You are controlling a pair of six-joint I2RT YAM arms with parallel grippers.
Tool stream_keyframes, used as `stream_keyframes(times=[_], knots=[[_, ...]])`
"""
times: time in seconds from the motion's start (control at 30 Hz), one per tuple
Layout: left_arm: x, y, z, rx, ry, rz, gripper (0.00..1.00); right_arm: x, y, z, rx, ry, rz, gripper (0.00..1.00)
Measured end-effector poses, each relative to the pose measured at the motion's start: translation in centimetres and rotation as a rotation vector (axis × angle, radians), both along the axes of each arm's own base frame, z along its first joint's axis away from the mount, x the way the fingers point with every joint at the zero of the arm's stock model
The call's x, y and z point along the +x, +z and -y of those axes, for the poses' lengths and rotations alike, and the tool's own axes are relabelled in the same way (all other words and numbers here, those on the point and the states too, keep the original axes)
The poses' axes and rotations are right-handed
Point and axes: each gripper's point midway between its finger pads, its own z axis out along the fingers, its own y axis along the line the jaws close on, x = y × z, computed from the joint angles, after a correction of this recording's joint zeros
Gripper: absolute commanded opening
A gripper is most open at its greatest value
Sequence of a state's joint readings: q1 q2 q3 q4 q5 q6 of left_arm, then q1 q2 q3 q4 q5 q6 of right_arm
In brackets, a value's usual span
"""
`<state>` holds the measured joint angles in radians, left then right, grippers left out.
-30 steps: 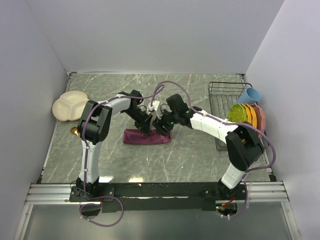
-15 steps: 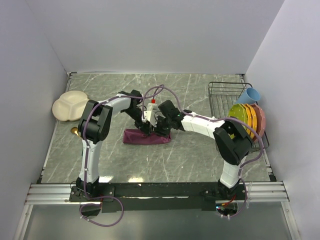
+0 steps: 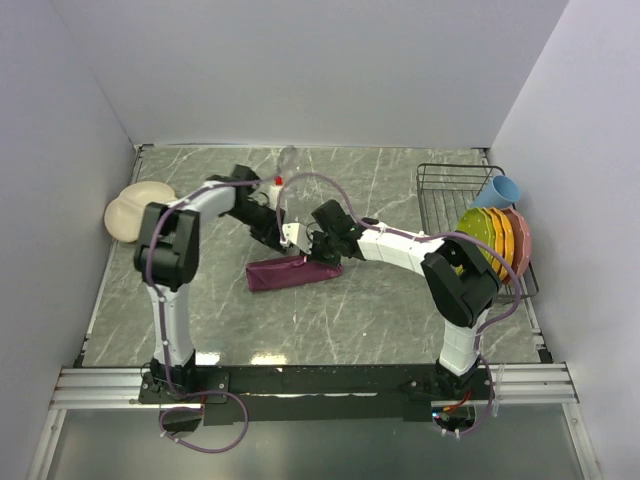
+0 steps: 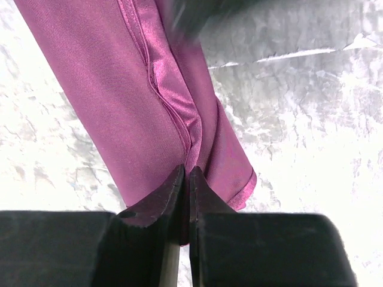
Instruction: Fold the napkin into a case and place the utensils inside
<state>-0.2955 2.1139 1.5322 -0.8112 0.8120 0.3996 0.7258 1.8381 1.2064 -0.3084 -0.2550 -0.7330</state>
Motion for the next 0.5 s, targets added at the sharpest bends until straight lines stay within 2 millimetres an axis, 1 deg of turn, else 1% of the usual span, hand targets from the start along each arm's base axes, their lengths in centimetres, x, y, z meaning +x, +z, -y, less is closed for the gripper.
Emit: stream_keyframes(times=[0.13, 0.17, 0.2, 0.27, 0.3, 0.33, 0.4, 0.5], knots=[[2.2, 2.7, -3.3, -0.021, 0.132, 0.074, 0.44, -0.3, -0.7, 0.4, -0.032, 0.007, -0.012, 0.09], [2.4, 3.4, -3.9, -0.027, 0.159, 0.092, 0.43, -0.3, -0.8, 0.5, -0.039, 0.007, -0.016, 0.09], [2.4, 4.1, -4.5, -0.035, 0.184, 0.107, 0.43, -0.3, -1.0, 0.5, -0.047, 0.005, -0.024, 0.05], [1.9, 5.3, -5.0, -0.057, 0.228, 0.118, 0.43, -0.2, -1.2, 0.4, -0.058, -0.002, -0.036, 0.03], [1.6, 5.6, -5.1, -0.067, 0.239, 0.119, 0.44, 0.0, -1.2, 0.3, -0.061, -0.01, -0.043, 0.0], [1.0, 5.9, -5.0, -0.079, 0.257, 0.111, 0.45, 0.2, -1.2, 0.1, -0.062, -0.019, -0.049, 0.0], [0.0, 5.8, -4.9, -0.098, 0.294, 0.084, 0.45, 0.7, -1.3, -0.2, -0.062, -0.04, -0.067, 0.0], [-1.0, 5.1, -4.8, -0.108, 0.347, 0.031, 0.45, 1.0, -1.3, -0.4, -0.053, -0.077, -0.107, 0.0]])
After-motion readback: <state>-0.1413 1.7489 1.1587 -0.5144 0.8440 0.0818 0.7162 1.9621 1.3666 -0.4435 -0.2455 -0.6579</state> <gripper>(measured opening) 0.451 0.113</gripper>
